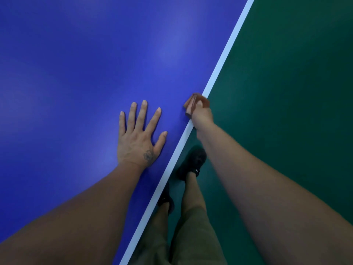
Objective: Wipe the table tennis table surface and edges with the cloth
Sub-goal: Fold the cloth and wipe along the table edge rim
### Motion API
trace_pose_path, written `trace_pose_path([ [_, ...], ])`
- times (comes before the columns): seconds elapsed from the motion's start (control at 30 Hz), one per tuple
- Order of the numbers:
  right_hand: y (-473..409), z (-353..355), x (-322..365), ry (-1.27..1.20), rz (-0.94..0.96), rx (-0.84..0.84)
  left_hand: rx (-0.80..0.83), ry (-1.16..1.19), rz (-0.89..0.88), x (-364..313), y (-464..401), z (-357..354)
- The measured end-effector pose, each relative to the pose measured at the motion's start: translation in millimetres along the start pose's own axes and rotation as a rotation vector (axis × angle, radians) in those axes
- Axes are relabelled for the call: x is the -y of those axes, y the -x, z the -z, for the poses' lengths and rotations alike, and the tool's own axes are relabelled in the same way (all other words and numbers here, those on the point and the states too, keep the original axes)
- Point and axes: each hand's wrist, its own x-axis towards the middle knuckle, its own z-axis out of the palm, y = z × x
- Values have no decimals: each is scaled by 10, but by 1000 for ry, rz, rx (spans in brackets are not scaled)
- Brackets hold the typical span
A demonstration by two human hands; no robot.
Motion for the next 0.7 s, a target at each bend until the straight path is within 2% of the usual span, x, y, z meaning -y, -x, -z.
trace_pose_path([
  [0.13, -67, 67, 100, -4, 4, 26, -24, -7, -4, 0, -1, -6],
  [0.23, 147, 59, -259, 26, 57, 109, -21, -5, 6, -7, 2, 7],
  [0.4, 416, -31, -727, 77, -39, 198, 4, -1, 21, -22, -2, 67],
  [0.57, 157, 5, -364, 22, -51, 184, -11, 59, 15, -107, -270, 145],
  [0.7, -194, 127, 129, -32, -29, 137, 7, 85, 6, -360, -853, 198],
])
